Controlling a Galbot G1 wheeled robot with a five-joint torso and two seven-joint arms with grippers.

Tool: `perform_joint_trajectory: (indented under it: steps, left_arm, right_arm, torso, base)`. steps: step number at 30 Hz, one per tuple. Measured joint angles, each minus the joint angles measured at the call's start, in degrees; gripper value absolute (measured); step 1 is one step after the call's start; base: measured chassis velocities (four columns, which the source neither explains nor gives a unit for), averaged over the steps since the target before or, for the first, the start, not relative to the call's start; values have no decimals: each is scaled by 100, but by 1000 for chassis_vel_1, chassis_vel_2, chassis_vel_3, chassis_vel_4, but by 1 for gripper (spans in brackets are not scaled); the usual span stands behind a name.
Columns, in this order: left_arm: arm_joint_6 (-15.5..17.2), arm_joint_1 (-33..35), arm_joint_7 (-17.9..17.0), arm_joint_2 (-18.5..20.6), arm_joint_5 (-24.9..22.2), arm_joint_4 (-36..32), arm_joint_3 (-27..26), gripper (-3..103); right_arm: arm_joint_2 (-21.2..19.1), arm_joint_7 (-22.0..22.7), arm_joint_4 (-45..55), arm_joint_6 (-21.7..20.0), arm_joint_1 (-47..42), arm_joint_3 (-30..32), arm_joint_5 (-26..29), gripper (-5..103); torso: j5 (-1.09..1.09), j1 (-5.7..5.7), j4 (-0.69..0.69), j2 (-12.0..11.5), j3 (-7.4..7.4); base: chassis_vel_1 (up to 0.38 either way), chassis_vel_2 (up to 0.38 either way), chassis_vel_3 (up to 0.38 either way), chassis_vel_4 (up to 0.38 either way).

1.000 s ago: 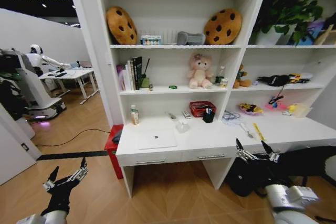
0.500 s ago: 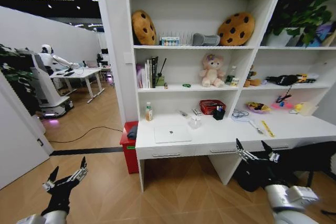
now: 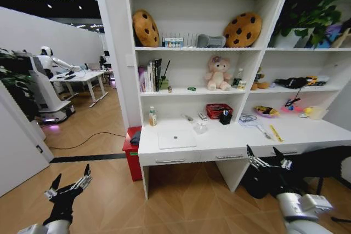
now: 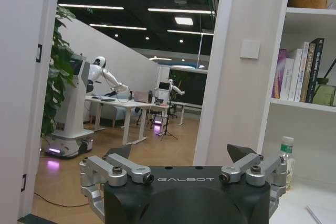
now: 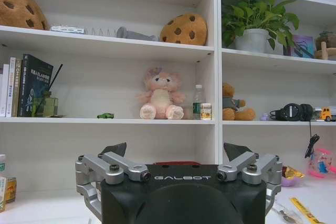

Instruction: Organize the objects on the table.

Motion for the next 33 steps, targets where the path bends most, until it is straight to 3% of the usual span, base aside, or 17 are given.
perform_joint_trajectory:
  steps: [6, 10, 15, 33]
  left_arm:
    - [0, 1, -1, -1, 0, 0, -1, 100]
    - [0, 1, -1, 0, 0, 0, -1, 100]
    - [0, 1, -1, 0, 0, 0, 0, 100]
    - [0, 1, -1, 0, 0, 0, -1, 100]
  right_arm:
    - [0, 0, 0, 0, -1, 0, 0, 100]
    - [0, 0, 0, 0, -1, 0, 0, 100]
    - [0, 0, 0, 0, 2, 0, 0, 100]
    - [0, 0, 0, 0, 1, 0, 0, 100]
  torso:
    - [0, -5, 4, 3, -2]
    - [-2, -5, -2, 3, -2]
    - [-1, 3, 4, -1, 1]
    - [0, 1, 2, 0, 0]
  base:
    - [157, -187, -168, 199]
    - [59, -61, -103, 50]
    - [-20, 19, 37, -16]
    - [-32, -29, 39, 34]
